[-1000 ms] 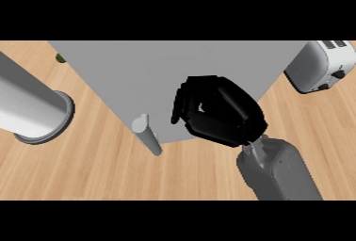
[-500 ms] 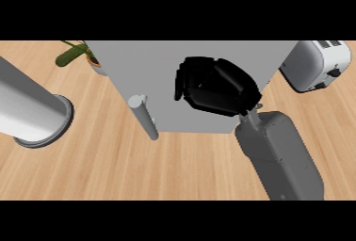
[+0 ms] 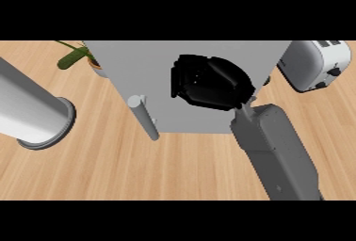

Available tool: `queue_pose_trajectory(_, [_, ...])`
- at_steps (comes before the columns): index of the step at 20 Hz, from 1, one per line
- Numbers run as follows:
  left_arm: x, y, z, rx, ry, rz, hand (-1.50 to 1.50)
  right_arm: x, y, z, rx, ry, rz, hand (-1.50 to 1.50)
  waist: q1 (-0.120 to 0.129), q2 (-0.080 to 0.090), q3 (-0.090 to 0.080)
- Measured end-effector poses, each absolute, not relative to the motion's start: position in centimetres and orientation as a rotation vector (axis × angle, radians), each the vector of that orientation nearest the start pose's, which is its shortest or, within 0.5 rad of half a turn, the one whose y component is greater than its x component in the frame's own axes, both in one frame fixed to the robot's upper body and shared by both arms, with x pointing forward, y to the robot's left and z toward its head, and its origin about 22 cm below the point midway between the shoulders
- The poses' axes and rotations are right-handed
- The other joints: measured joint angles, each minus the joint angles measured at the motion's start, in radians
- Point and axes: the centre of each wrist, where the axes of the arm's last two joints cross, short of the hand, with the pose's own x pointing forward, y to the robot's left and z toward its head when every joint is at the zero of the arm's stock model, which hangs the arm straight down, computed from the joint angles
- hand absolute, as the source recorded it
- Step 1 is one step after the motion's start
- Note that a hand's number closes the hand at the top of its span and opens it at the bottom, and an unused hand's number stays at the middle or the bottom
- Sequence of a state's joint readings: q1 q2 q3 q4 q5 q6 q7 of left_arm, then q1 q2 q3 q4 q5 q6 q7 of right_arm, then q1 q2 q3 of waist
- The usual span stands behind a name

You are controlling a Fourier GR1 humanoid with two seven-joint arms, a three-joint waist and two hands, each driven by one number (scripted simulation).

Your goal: Pick up the bottled water, place it into the cabinet and close the cabinet

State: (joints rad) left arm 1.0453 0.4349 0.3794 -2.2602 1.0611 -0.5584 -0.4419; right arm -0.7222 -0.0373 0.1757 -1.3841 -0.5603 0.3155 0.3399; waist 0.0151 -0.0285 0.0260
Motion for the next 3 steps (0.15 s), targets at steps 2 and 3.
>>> queue_pose_trajectory(2, [0.82,36.99,11.65,-0.349,-1.989,0.255,-1.5,35.33,-10.17,15.57,0.897,-1.525,0.565,1.5,0.0,0.0,0.002])
queue_pose_trajectory(3, [0.92,36.77,11.66,-0.351,-1.986,0.252,-1.5,35.38,-10.1,15.6,0.907,-1.522,0.568,1.5,-0.001,0.001,0.002])
